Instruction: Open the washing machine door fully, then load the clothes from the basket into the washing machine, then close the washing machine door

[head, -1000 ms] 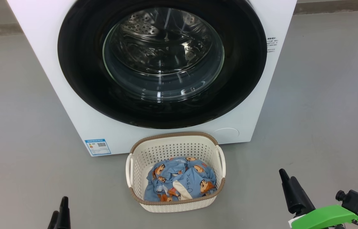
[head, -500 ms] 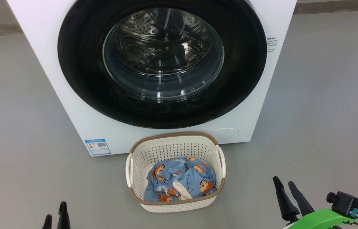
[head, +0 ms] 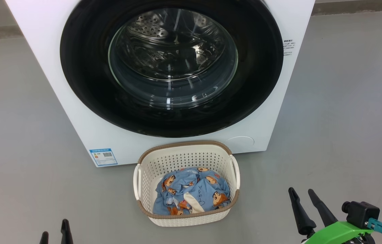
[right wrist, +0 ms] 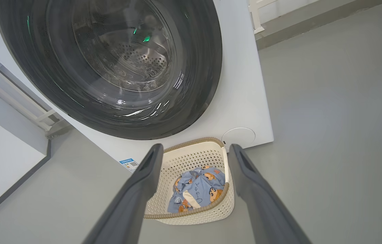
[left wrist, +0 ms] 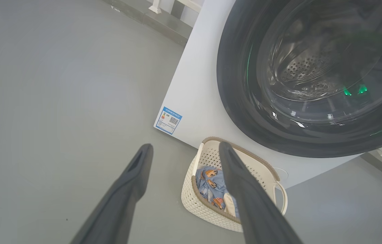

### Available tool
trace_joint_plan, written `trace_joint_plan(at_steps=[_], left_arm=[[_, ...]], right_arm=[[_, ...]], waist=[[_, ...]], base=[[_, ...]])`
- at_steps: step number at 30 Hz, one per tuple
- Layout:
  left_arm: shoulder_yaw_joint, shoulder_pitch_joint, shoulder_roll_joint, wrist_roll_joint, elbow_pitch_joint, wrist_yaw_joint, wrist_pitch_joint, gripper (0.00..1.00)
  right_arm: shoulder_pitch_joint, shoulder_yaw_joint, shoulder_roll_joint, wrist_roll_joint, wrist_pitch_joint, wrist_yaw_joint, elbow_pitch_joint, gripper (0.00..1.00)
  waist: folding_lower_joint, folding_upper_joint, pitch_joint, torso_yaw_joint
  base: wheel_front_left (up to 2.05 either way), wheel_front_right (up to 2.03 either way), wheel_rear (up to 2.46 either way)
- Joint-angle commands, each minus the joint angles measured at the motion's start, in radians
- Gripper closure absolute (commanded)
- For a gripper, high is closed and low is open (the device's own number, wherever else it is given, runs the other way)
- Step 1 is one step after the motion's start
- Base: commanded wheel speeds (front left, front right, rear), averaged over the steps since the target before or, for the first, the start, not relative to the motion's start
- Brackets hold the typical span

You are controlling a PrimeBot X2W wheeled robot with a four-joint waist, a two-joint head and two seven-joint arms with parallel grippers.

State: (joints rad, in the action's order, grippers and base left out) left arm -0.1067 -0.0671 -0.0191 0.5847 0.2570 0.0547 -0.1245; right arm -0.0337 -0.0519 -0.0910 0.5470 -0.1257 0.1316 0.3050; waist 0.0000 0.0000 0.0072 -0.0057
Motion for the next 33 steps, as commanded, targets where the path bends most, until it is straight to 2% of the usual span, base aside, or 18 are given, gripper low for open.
trace_joint_plan(at_steps=[1,16,33], left_arm=[[-0.027,0.003,-0.021,-0.037,-0.034,-0.009,-0.015,0.0],[-0.025,-0.02,-0.024,-0.209,-0.077,-0.034,-0.056,0.0],[-0.024,-0.054,-0.029,-0.425,-0.137,-0.058,-0.106,0.0]], right_arm=[[-0.047,-0.02,-0.012,-0.039,-0.015,-0.001,-0.027,0.0],[-0.054,-0.047,-0.009,-0.221,-0.056,-0.001,-0.041,0.0],[-0.054,-0.031,0.0,-0.439,-0.105,-0.001,-0.066,0.0]], waist=[[0.0,0.0,-0.001,0.0],[0.0,0.0,0.0,-0.003],[0.0,0.0,-0.005,-0.012]], base=[[0.0,0.0,0.0],[0.0,0.0,0.0],[0.0,0.0,0.0]])
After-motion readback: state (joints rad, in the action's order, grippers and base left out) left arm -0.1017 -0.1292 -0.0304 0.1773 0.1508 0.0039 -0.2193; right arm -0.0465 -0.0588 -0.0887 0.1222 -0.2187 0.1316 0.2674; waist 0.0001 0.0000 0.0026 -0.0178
